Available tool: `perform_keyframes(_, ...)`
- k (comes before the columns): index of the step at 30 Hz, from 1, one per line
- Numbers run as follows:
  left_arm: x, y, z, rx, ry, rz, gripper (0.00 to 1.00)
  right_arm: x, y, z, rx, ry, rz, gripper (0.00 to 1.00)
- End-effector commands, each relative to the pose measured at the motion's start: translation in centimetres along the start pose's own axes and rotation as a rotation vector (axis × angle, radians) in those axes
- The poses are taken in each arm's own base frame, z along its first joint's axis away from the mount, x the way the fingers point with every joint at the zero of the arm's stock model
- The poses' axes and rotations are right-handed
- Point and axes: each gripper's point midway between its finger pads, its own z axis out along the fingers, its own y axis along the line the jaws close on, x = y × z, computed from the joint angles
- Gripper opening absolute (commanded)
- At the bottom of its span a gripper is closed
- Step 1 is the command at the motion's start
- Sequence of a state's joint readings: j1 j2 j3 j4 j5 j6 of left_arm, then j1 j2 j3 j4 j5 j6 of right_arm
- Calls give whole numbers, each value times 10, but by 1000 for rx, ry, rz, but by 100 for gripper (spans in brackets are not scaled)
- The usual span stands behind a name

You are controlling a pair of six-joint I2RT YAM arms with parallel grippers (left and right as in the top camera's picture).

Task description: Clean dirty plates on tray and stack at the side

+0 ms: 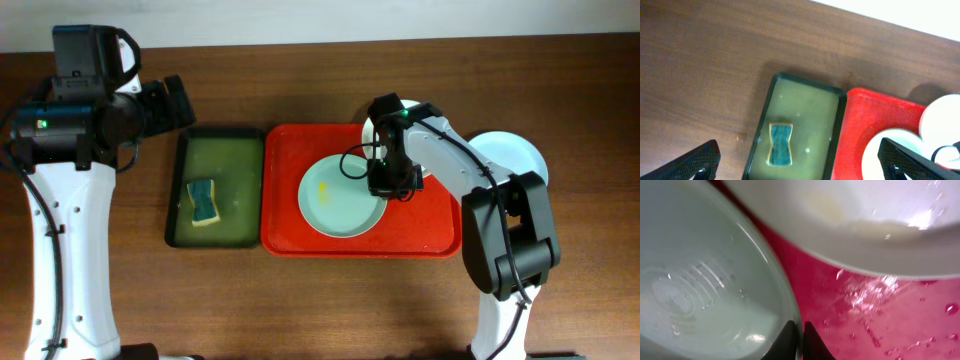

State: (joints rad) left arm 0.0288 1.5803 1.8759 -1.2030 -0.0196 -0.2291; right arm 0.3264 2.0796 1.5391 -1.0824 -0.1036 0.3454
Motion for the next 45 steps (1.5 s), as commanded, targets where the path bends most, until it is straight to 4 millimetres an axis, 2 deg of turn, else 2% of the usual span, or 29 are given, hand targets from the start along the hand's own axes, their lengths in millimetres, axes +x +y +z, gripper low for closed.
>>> perform_keyframes(1, -2, 2, 1, -4, -6, -17, 99, 2, 12, -7, -47, 5, 5, 8)
perform_keyframes(4, -6, 0, 1, 4, -20, -18, 99, 3, 15, -7, -63, 11, 4, 12)
perform_keyframes(5, 9, -7, 2, 49, 46, -17, 99, 5, 18, -7, -82, 19, 4, 13)
perform_keyframes(7, 34, -1, 12, 21, 148, -17, 100, 4, 21, -7, -84, 13, -4, 13)
perform_keyframes(9, 62, 5, 30, -2, 240, -18, 89, 3, 29, -6, -88, -1, -26, 14)
perform_keyframes(11, 106, 15, 61, -33, 369, -19, 78, 3, 38, -5, -85, -16, -52, 25)
perform_keyframes(12, 125, 19, 73, -44, 415, -20, 78, 3, 38, -5, -72, -24, -59, 29)
perform_keyframes(14, 145, 23, 90, -53, 451, -20, 73, 1, 36, -5, -54, -33, -59, 31)
perform_keyframes(17, 159, 25, 109, -41, 463, 35, 63, -4, 32, -3, -35, -55, -61, 31)
perform_keyframes(18, 163, 22, 118, -40, 480, 76, 63, -8, 34, -3, -42, -73, -63, 36)
perform_keyframes(20, 168, 20, 135, -45, 502, 86, 63, -12, 36, -4, -50, -91, -65, 36)
perform_keyframes(22, 171, 35, 158, -132, 514, 109, 61, -12, 36, -4, -50, -92, -68, 36)
perform_keyframes(23, 170, 36, 170, -139, 507, 111, 53, -12, 36, -4, -50, -92, -70, 37)
perform_keyframes(26, 188, 39, 195, -153, 573, 114, 47, -12, 36, -4, -49, -91, -72, 37)
perform_keyframes(27, 192, 40, 201, -155, 586, 114, 43, -12, 36, -4, -49, -91, -72, 37)
perform_keyframes(28, 198, 41, 206, -159, 607, 117, 35, -12, 36, -4, -49, -91, -73, 37)
perform_keyframes(29, 207, 40, 213, -131, 646, 159, 33, -12, 36, -4, -49, -90, -72, 37)
perform_keyframes(30, 212, 41, 216, -134, 662, 160, 36, -12, 36, -4, -49, -90, -72, 37)
perform_keyframes(33, 221, 44, 220, -140, 691, 161, 33, -12, 36, -4, -49, -90, -72, 37)
perform_keyframes(34, 226, 45, 222, -142, 705, 161, 25, -12, 36, -4, -49, -90, -72, 37)
perform_keyframes(35, 229, 45, 225, -143, 717, 161, 10, -12, 36, -4, -49, -90, -72, 37)
perform_keyframes(36, 230, 43, 225, -131, 720, 157, 0, -12, 36, -4, -49, -90, -72, 37)
perform_keyframes(37, 228, 40, 226, -113, 715, 150, 0, -12, 36, -4, -49, -90, -72, 38)
perform_keyframes(38, 224, 38, 226, -108, 705, 149, 0, -12, 36, -4, -49, -89, -72, 49)
perform_keyframes(40, 199, 29, 218, -81, 649, 143, 0, -12, 36, -4, -49, -89, -72, 70)
perform_keyframes(41, 182, 21, 209, -53, 595, 137, 0, -12, 36, -4, -49, -89, -72, 74)
perform_keyframes(43, 136, 6, 174, 2, 434, 135, 0, -12, 36, -4, -49, -89, -72, 76)
perform_keyframes(44, 102, -2, 135, 33, 280, 148, 0, -12, 36, -4, -49, -90, -72, 76)
perform_keyframes(45, 85, -5, 115, 49, 199, 170, 0, -12, 36, -4, -48, -89, -72, 76)
